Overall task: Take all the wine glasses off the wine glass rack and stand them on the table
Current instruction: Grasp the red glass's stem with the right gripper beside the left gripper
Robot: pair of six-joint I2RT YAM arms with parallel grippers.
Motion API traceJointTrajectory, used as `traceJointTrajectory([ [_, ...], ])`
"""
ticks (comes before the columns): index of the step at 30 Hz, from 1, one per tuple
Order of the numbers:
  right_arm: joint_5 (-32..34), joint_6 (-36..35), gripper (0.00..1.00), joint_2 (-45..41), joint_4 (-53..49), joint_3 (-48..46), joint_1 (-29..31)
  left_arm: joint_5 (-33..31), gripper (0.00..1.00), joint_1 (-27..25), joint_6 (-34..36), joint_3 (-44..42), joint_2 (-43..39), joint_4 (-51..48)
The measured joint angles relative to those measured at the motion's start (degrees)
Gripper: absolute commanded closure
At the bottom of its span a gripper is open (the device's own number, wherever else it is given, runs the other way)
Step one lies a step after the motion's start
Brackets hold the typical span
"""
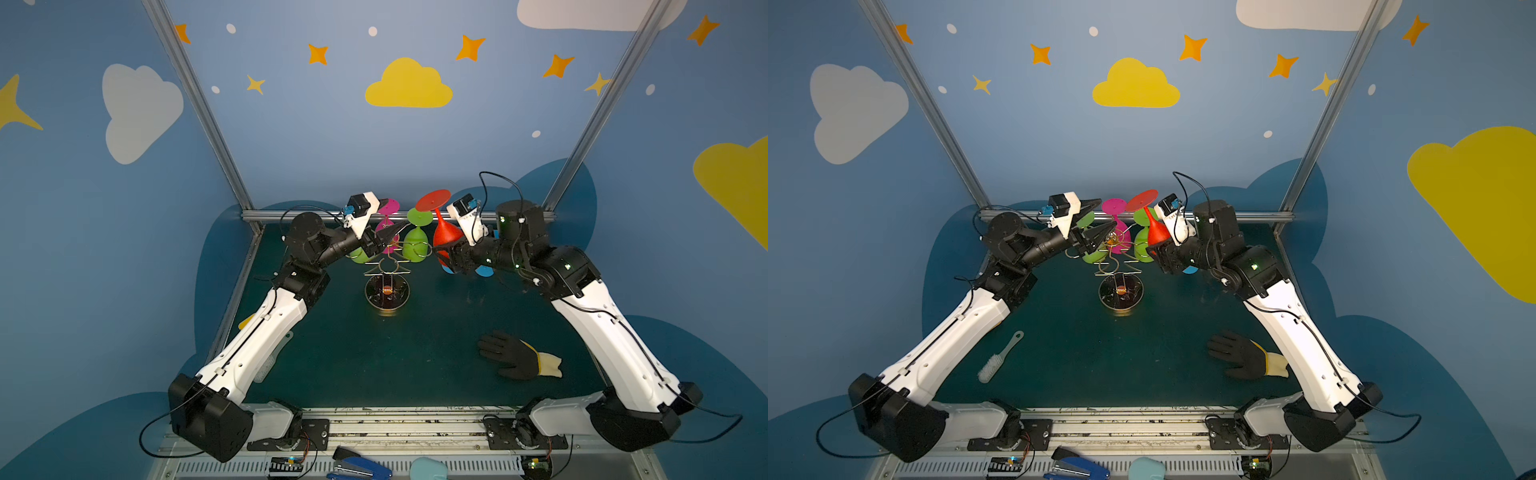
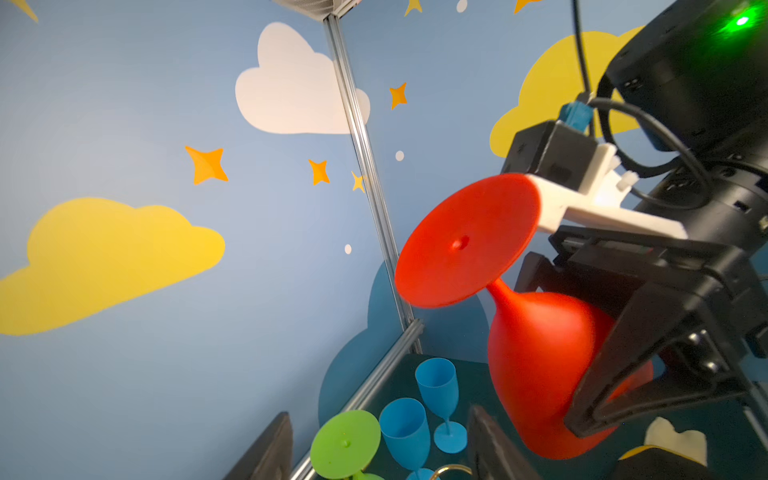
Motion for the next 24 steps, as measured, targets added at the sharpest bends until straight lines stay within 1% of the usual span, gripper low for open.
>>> traceJointTrajectory([
  [3, -0.61, 0.0, 0.82, 1.79, -1.62, 0.92, 0.0, -0.11, 0.4, -1.03, 3.63, 0.0, 0.04, 0.35],
  [7, -1.77, 0.0, 0.84, 3.63, -3.06, 2.27, 0.0, -0.02, 0.42, -1.92, 6.64, 0.33, 0.59, 0.22],
  [17, -3.72, 0.0, 0.87, 4.24, -4.87, 3.13, 0.81, -0.04, 0.52, -2.4, 9.22, 2.95, 2.99, -0.76],
  [20, -3.8, 0.26, 0.87, 4.59, -4.94, 3.13, 1.29, 0.0, 0.57, -2.64, 9.44, 3.45, 3.69, -0.96],
  [23, -3.98, 0.31, 0.87, 4.85, -4.98, 3.13, 1.55, -0.07, 0.64, -3.06, 9.92, 3.45, 4.2, -1.36],
  [24, -4.04, 0.31, 0.87, 4.92, -4.98, 3.13, 1.66, -0.13, 0.68, -3.17, 10.1, 3.45, 4.33, -1.46],
])
